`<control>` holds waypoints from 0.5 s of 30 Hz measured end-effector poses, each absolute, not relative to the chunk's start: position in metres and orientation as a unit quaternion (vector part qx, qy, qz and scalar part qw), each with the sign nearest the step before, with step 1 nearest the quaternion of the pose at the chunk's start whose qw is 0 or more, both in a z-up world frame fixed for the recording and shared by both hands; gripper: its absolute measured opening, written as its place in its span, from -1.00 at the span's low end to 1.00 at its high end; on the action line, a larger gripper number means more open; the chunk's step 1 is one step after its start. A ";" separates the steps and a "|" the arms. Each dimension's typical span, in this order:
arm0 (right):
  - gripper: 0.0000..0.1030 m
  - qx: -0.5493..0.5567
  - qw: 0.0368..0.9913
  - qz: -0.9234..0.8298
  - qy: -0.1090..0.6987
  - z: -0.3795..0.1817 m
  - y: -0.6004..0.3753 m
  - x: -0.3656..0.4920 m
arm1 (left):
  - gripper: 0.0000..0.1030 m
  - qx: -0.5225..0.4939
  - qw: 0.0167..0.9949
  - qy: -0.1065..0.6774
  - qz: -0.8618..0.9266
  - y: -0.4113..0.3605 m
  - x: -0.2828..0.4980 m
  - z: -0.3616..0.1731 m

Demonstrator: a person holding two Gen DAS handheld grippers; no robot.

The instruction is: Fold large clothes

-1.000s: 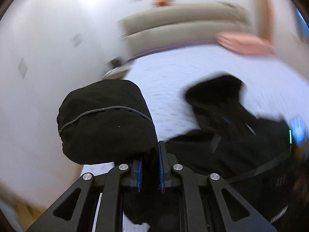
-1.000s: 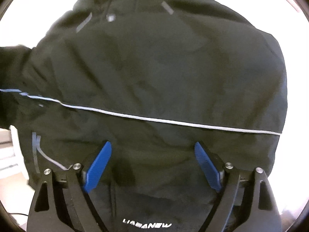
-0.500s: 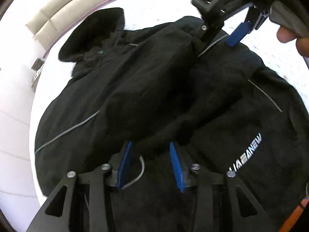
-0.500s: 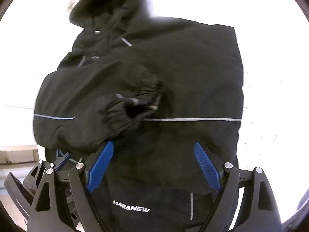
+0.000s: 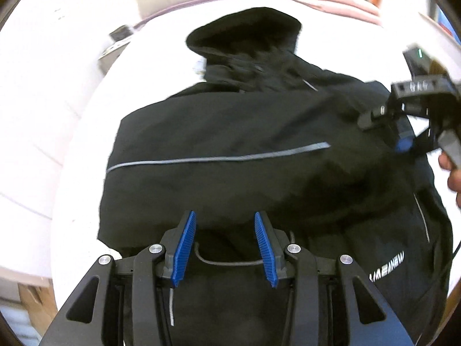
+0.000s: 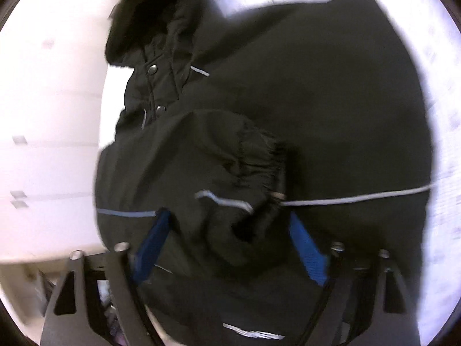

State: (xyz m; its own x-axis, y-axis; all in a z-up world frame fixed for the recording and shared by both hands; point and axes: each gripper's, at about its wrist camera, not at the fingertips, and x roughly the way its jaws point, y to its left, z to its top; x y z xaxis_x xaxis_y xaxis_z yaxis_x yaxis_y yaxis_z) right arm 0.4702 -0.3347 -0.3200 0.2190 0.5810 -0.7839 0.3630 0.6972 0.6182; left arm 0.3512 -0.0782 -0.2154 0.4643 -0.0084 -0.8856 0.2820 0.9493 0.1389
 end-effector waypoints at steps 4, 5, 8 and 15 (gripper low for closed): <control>-0.36 0.362 0.692 0.102 0.616 -0.309 -0.317 0.470 | -0.15 0.114 0.857 0.500 -0.058 -0.070 0.381 -0.212; -0.36 0.338 0.711 0.103 0.608 -0.294 -0.314 0.466 | -0.15 0.112 0.859 0.497 -0.053 -0.067 0.389 -0.212; -0.37 0.285 0.760 0.097 0.575 -0.249 -0.318 0.453 | -0.15 0.093 0.866 0.489 -0.049 -0.058 0.411 -0.208; -0.36 0.243 0.778 0.036 0.578 -0.239 -0.357 0.427 | -0.15 0.060 0.816 0.564 -0.108 -0.061 0.453 -0.265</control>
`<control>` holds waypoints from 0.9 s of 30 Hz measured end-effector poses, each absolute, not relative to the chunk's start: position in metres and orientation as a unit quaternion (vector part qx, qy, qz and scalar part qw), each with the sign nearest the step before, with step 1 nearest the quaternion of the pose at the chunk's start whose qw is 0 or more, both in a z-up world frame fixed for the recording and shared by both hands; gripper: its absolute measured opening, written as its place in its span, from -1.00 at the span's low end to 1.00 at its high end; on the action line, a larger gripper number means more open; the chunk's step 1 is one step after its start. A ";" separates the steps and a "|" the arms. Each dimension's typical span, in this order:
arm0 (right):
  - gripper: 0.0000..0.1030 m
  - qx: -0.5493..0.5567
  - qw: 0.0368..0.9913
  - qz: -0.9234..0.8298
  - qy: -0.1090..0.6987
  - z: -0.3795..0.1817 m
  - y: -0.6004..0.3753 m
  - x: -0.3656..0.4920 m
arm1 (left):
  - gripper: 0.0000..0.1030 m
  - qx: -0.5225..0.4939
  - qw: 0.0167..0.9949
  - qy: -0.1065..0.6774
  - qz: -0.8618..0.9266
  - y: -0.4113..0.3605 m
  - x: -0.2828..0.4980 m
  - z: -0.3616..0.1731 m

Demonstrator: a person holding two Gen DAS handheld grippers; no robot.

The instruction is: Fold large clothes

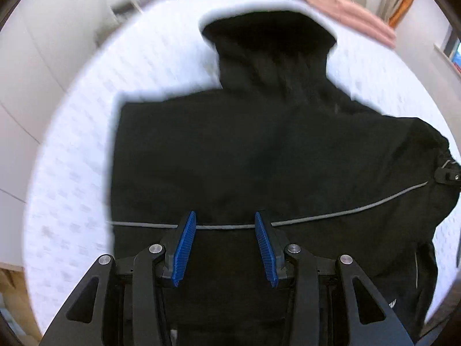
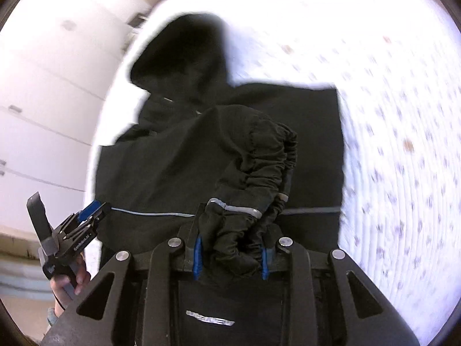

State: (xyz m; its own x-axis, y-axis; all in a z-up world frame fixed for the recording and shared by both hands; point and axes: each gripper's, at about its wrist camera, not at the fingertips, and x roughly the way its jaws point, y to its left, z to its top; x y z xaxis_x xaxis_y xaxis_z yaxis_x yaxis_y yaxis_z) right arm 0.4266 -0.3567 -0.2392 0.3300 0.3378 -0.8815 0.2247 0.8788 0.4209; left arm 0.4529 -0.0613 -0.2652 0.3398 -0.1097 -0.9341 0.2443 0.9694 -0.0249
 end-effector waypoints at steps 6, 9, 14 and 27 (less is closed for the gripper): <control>-0.33 0.220 0.751 -0.009 0.622 -0.306 -0.351 0.420 | -0.13 0.111 0.813 0.561 -0.112 -0.075 0.458 -0.289; -0.28 0.220 0.748 -0.013 0.626 -0.297 -0.354 0.413 | -0.14 0.103 0.808 0.567 -0.123 -0.072 0.461 -0.286; 0.13 0.182 0.763 -0.033 0.620 -0.250 -0.353 0.405 | -0.13 0.093 0.816 0.549 -0.153 -0.072 0.455 -0.253; 0.12 0.108 0.749 -0.018 0.653 -0.290 -0.262 0.452 | -0.14 0.021 0.791 0.590 -0.158 -0.065 0.467 -0.290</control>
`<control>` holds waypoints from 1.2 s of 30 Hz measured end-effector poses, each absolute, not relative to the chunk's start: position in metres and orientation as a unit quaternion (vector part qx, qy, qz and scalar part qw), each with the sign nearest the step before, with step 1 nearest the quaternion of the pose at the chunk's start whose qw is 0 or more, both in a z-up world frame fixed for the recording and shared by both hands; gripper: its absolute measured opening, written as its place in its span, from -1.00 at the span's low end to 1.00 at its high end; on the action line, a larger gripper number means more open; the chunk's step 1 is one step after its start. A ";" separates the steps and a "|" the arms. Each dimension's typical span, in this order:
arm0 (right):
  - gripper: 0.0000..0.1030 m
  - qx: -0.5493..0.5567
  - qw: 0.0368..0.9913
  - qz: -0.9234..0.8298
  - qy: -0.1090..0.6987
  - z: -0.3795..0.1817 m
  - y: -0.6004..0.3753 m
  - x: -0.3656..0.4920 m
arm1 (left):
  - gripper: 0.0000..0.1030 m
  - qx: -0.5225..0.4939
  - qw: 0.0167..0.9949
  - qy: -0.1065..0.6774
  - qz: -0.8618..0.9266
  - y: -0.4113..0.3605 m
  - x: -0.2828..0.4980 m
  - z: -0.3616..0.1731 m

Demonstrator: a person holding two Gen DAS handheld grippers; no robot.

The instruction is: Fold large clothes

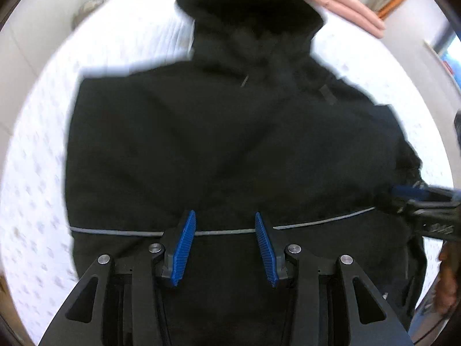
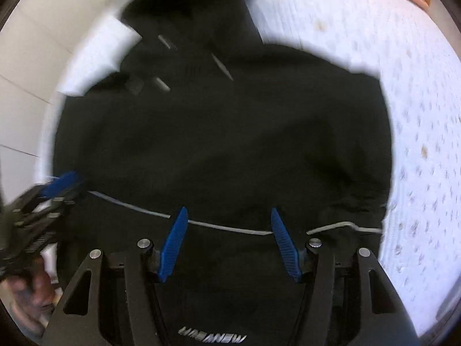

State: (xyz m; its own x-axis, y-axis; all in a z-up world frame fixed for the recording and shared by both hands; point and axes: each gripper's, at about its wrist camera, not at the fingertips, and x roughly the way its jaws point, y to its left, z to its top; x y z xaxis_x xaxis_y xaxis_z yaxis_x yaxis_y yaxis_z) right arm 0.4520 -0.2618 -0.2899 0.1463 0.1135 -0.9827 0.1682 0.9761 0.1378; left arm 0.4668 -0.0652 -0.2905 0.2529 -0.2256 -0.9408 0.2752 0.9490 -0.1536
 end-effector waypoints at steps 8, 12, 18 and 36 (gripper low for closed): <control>0.18 0.075 0.751 -0.031 0.655 -0.301 -0.254 0.449 | -0.13 0.060 0.798 0.577 -0.162 -0.078 0.466 -0.294; 0.19 0.119 0.755 -0.017 0.644 -0.274 -0.250 0.459 | -0.12 0.054 0.801 0.566 -0.187 -0.075 0.468 -0.268; 0.18 0.083 0.765 -0.014 0.639 -0.276 -0.216 0.463 | -0.13 0.038 0.801 0.573 -0.169 -0.056 0.485 -0.271; 0.35 0.142 0.743 0.040 0.653 -0.295 -0.238 0.488 | 0.16 0.131 0.830 0.513 -0.174 -0.082 0.499 -0.238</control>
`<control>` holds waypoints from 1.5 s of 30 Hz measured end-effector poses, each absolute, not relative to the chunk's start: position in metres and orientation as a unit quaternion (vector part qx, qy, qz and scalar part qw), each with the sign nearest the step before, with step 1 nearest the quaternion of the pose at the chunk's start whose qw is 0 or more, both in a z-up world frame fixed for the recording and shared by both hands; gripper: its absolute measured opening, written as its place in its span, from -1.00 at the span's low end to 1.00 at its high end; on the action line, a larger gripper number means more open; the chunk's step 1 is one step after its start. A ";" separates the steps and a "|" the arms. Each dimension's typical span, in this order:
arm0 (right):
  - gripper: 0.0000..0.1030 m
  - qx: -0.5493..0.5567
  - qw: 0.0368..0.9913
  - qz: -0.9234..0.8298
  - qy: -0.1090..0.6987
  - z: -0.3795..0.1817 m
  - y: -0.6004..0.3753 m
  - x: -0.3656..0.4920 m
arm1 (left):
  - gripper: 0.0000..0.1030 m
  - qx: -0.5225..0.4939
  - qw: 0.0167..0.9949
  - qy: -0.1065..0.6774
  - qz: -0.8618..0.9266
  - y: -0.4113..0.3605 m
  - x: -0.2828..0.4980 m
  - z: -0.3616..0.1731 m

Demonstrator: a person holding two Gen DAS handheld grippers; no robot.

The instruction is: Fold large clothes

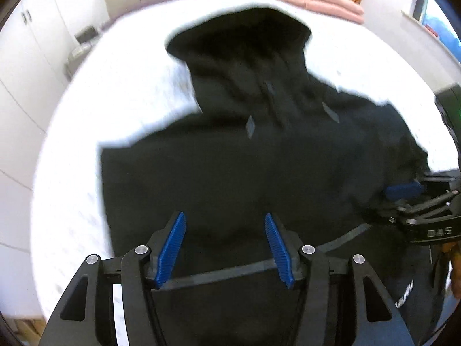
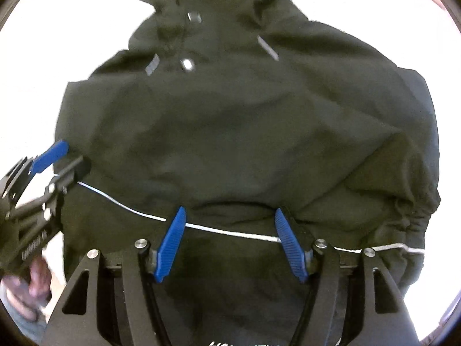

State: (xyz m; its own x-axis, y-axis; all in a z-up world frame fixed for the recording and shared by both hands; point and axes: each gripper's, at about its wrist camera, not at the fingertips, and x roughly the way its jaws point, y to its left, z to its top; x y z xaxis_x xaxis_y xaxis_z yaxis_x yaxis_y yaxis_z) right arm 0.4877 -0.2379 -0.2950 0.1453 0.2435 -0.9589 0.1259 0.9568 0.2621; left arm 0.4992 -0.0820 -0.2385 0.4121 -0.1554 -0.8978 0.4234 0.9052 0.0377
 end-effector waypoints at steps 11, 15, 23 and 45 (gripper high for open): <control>0.35 0.196 0.833 -0.001 0.518 -0.222 -0.335 0.622 | 0.16 -0.044 0.851 0.503 -0.143 -0.067 0.671 -0.214; 0.35 0.188 0.842 -0.028 0.504 -0.233 -0.354 0.679 | 0.16 -0.065 0.844 0.514 -0.138 -0.079 0.718 -0.233; -0.43 0.157 0.838 -0.051 0.520 -0.273 -0.366 0.747 | -0.17 -0.012 0.841 0.534 -0.085 -0.099 0.778 -0.288; -0.25 0.150 0.803 -0.021 0.576 -0.325 -0.383 0.713 | 0.26 -0.069 0.810 0.560 -0.157 -0.024 0.749 -0.298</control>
State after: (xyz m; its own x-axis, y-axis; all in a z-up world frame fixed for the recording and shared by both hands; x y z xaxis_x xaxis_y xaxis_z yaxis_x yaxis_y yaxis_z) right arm 0.7129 -0.3833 -0.3246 0.3345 0.1388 -0.9321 0.2061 0.9544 0.2160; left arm 0.7489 -0.0238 -0.2975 0.3232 -0.3331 -0.8858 0.1775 0.9407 -0.2890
